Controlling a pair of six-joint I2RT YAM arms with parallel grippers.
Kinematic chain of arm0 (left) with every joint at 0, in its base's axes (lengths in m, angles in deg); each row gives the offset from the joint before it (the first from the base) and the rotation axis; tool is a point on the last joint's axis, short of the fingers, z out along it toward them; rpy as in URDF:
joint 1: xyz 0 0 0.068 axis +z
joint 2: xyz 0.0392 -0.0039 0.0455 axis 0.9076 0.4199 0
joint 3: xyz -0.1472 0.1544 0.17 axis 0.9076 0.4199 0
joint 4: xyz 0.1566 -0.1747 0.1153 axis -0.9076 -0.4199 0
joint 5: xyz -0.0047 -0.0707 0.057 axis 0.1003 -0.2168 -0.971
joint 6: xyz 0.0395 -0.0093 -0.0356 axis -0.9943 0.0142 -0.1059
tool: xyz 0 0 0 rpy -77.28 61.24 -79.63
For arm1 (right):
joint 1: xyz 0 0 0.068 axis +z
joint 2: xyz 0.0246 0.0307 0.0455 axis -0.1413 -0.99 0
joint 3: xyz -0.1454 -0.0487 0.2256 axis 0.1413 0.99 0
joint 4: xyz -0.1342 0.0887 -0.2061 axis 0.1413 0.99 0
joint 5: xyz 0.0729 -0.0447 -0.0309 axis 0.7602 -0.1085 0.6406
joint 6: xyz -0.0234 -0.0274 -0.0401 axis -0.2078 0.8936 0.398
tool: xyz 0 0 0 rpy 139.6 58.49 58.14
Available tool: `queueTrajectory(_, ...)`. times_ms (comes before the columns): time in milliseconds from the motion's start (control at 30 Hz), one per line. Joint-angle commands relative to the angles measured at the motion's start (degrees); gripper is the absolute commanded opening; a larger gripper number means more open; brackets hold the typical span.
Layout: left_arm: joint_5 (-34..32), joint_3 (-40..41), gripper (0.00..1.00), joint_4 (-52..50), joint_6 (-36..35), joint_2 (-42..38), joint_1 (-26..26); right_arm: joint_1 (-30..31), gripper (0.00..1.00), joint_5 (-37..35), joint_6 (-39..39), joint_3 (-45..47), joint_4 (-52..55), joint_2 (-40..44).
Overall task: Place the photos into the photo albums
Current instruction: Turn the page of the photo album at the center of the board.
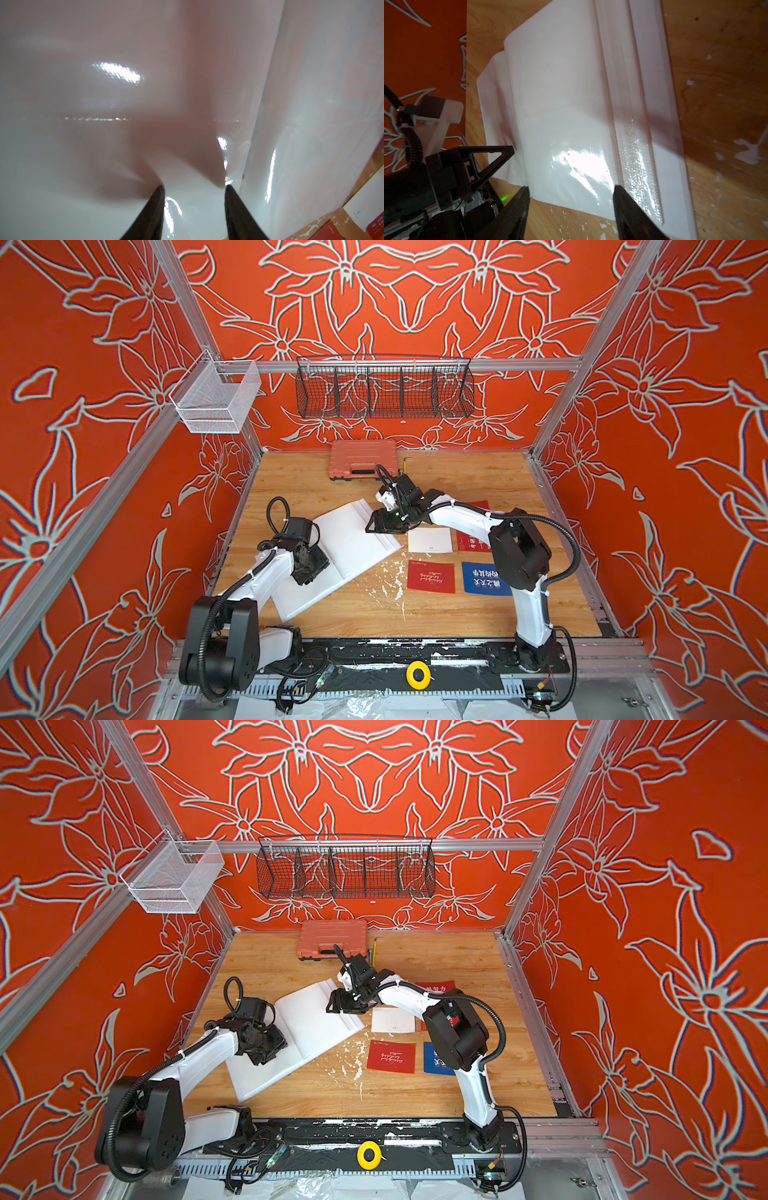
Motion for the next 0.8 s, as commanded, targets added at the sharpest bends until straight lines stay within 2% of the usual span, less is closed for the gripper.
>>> queueTrajectory(0,-3.0,-0.4,0.47,0.1,0.6,2.6,-0.3,-0.9,0.67,-3.5,2.6,0.6,2.1,-0.6)
queueTrajectory(167,-6.5,-2.6,0.47,-1.5,0.0,4.6,-0.2,-1.6,0.67,-6.2,4.7,-1.7,4.6,-2.3)
queueTrajectory(467,-7.0,-5.6,0.47,0.0,-1.5,11.0,2.1,-1.7,0.65,3.9,1.8,0.9,-2.2,-3.6)
queueTrajectory(767,-7.8,-7.8,0.46,-1.1,-3.3,10.8,3.5,-0.1,0.65,3.7,2.2,0.6,-1.4,-5.0)
